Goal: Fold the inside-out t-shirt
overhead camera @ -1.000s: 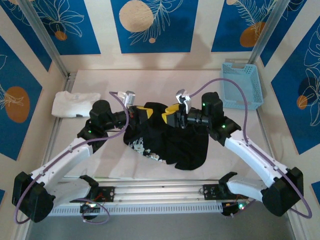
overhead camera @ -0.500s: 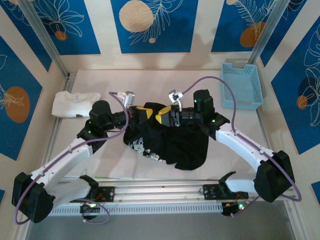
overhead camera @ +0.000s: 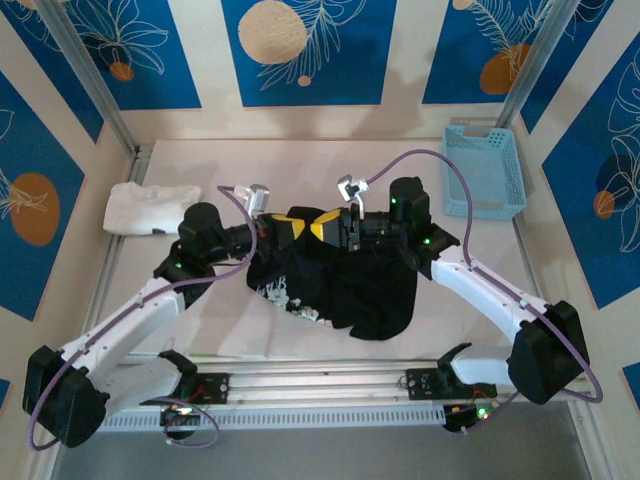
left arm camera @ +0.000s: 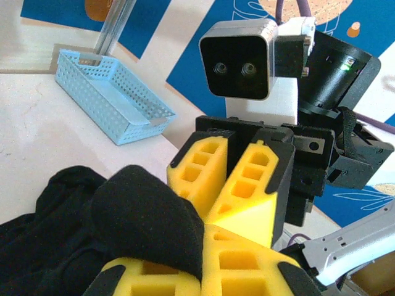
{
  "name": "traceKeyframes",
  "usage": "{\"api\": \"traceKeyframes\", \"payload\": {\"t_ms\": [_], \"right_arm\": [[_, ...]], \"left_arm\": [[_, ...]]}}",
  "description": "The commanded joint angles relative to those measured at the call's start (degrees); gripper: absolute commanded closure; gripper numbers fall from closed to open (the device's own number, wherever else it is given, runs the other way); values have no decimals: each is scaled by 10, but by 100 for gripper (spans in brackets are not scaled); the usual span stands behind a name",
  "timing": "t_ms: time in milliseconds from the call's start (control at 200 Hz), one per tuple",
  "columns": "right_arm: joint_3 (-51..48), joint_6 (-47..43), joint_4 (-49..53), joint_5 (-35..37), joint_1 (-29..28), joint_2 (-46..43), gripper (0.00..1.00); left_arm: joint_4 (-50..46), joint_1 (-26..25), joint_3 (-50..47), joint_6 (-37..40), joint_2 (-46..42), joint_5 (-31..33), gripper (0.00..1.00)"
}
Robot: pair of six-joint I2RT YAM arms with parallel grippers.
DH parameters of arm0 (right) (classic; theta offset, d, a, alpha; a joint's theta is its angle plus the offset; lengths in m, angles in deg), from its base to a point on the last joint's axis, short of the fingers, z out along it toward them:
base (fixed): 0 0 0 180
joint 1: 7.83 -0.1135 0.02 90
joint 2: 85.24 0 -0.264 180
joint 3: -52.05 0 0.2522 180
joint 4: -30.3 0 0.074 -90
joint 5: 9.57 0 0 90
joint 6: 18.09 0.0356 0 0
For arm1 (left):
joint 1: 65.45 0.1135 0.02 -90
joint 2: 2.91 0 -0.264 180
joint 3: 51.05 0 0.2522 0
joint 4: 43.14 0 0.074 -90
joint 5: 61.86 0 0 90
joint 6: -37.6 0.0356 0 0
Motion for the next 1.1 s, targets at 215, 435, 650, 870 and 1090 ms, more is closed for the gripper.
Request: {"api": "traceKeyframes", "payload": {"t_ms": [215,435,650,870,1090], "right_arm": [[19,4,-4,-8,2,3,100],[24,-1,8,-9,2,-9,100],[22,7,-6,-7,2,-27,100],[24,15,-17,10,-9,-35,100],[28,16,-28,42,-28,-33,100]], "left_arm": [[15,6,-5,14,-16,7,100],[2,6,-7,27,-18,20,98],[-17,6,-10,43,-16,42,82],[-45,6,-11,63,-24,60,57],[-46,4,-23,72,-48,67,47]]}}
